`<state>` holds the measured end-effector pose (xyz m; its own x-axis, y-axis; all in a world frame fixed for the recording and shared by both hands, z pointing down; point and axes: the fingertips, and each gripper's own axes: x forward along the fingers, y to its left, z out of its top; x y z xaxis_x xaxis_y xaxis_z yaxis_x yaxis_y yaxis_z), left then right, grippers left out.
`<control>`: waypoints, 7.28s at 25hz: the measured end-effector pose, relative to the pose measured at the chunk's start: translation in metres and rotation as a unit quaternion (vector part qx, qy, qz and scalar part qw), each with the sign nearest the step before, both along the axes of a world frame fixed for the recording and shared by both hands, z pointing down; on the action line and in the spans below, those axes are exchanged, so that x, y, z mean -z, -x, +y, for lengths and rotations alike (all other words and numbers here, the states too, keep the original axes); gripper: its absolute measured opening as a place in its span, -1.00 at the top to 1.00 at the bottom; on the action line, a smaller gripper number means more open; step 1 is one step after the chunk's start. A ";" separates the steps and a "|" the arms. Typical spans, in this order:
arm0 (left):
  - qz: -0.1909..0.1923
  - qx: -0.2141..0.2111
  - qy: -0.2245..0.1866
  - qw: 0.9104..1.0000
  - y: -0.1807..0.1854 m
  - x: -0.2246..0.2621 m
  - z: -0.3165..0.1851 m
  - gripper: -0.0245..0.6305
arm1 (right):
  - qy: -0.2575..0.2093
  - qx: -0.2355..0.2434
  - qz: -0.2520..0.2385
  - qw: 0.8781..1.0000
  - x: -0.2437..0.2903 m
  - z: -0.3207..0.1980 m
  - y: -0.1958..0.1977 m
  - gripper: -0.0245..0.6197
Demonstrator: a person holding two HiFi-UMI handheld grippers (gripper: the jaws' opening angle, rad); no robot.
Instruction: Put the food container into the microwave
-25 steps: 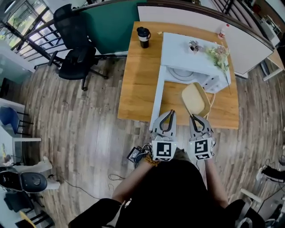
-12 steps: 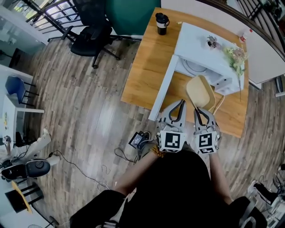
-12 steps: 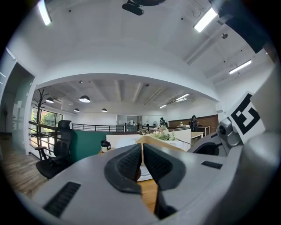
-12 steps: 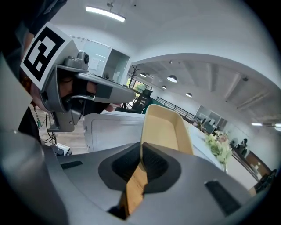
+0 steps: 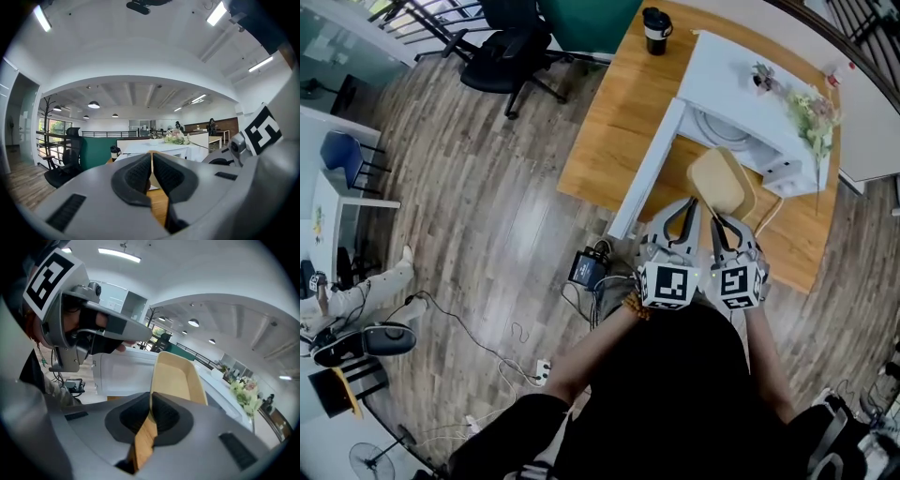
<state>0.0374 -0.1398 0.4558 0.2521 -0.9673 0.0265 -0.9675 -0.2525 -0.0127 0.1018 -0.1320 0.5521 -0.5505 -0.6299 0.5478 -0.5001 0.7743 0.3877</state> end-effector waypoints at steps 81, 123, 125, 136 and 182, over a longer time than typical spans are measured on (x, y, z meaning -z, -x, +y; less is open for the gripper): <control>-0.035 -0.004 0.022 0.999 -0.018 -0.026 -0.048 0.83 | 0.012 0.011 0.054 0.998 -0.085 -0.104 -0.013 0.85; -0.009 -0.041 0.032 0.999 -0.003 -0.009 -0.072 0.83 | -0.010 -0.002 0.150 0.989 -0.143 -0.230 -0.017 0.85; -0.010 -0.038 0.033 0.999 -0.003 -0.011 -0.073 0.83 | -0.012 -0.003 0.154 0.988 -0.146 -0.236 -0.018 0.85; -0.017 -0.026 0.042 0.999 -0.005 -0.011 -0.076 0.83 | 0.001 -0.010 0.163 0.987 -0.161 -0.263 -0.016 0.85; -0.015 -0.149 0.005 0.989 -0.102 0.004 -0.047 0.83 | -0.098 -0.105 -0.040 0.989 0.034 -0.136 -0.077 0.52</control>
<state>0.1394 -0.1873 0.4523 0.5242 -0.8503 0.0462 -0.8498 -0.5258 -0.0359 0.1791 -0.2679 0.5180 -0.4336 -0.8240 0.3646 -0.6766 0.5650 0.4722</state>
